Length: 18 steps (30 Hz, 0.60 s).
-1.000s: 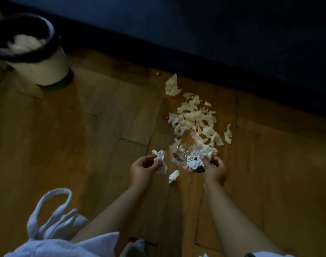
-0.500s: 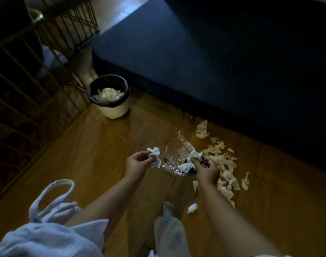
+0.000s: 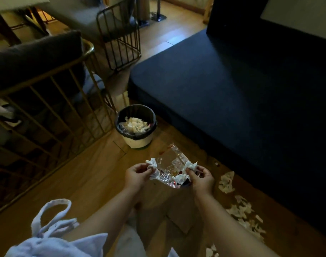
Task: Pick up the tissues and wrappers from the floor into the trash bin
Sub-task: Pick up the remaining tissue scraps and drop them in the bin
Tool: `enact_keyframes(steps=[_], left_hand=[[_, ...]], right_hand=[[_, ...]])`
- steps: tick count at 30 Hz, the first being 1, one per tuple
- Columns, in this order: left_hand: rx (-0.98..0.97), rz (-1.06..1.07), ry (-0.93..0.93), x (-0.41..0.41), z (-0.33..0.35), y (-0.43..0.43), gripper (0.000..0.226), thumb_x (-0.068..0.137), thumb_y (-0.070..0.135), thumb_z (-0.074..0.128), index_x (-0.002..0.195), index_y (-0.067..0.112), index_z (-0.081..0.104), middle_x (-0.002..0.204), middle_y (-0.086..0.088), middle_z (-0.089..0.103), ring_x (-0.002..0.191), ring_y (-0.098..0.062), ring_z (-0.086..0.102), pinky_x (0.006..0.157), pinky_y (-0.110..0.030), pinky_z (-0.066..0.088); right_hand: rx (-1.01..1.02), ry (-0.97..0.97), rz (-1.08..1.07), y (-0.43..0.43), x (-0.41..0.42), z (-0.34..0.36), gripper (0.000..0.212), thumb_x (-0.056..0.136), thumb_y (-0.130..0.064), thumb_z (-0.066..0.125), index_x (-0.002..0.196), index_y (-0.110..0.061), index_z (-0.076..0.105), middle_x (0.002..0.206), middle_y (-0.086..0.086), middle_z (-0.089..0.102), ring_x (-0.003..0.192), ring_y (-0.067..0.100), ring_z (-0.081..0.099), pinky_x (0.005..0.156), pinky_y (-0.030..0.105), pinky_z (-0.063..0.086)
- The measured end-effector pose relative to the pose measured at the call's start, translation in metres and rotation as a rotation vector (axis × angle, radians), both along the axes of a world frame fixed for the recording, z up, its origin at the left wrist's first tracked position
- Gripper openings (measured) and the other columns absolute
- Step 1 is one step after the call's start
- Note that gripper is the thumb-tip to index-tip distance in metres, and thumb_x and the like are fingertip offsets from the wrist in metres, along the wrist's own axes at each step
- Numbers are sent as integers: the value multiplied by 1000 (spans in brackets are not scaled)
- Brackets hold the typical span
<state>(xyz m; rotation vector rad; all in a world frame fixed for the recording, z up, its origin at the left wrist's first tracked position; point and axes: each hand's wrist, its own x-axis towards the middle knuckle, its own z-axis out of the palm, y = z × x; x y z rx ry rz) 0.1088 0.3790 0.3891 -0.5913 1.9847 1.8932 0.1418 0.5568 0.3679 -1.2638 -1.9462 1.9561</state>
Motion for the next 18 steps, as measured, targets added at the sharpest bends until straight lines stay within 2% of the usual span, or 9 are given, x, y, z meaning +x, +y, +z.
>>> enact_keyframes(steps=[4,6,8,10,13,16,18], left_hand=[[10,51,-44,-74,-13,-19,12,79,-1,67,81,10,63,93,-15,66,89,-27,62,79,-32,52],[16,49,-49,-118,-22,-30,13,78,-1,69,78,11,63,90,-16,67,89,-29,63,83,-39,53],[-2,58,-69,-164,-34,-40,10,78,0,69,82,7,64,96,-19,67,94,-31,64,90,-45,52],[-28,84,-103,-208,-50,-50,14,79,-1,68,92,3,64,103,-22,66,98,-32,63,95,-46,50],[-49,114,-142,-274,-86,-65,25,79,1,69,103,3,63,107,-21,66,102,-34,63,96,-48,50],[-45,137,-160,-337,-129,-74,29,81,0,67,109,1,60,109,-21,65,97,-31,63,91,-42,52],[-40,173,-167,-374,-159,-77,31,82,1,67,111,1,59,108,-18,64,93,-29,63,87,-41,53]], right_hand=[[-12,38,2,-22,-81,-14,53,78,-6,70,125,-13,47,116,3,51,106,19,52,87,34,50],[-48,30,-20,-33,-127,-24,66,77,-8,72,134,-16,39,118,5,48,106,21,53,91,37,51],[-69,0,-28,-47,-174,-37,72,77,-11,73,138,-16,34,126,10,48,112,26,54,96,44,50],[-100,-45,-50,-60,-218,-53,72,78,-11,72,138,-13,32,130,14,48,114,29,54,98,46,48],[-134,-85,-90,-78,-283,-83,70,79,-9,71,137,-11,33,125,17,53,107,28,58,95,43,50],[-114,-117,-89,-92,-346,-120,62,79,-7,70,133,-10,40,115,14,56,97,25,59,90,41,52],[-118,-144,-65,-100,-381,-148,55,80,-5,68,129,-7,44,106,9,54,97,25,58,85,34,51]])
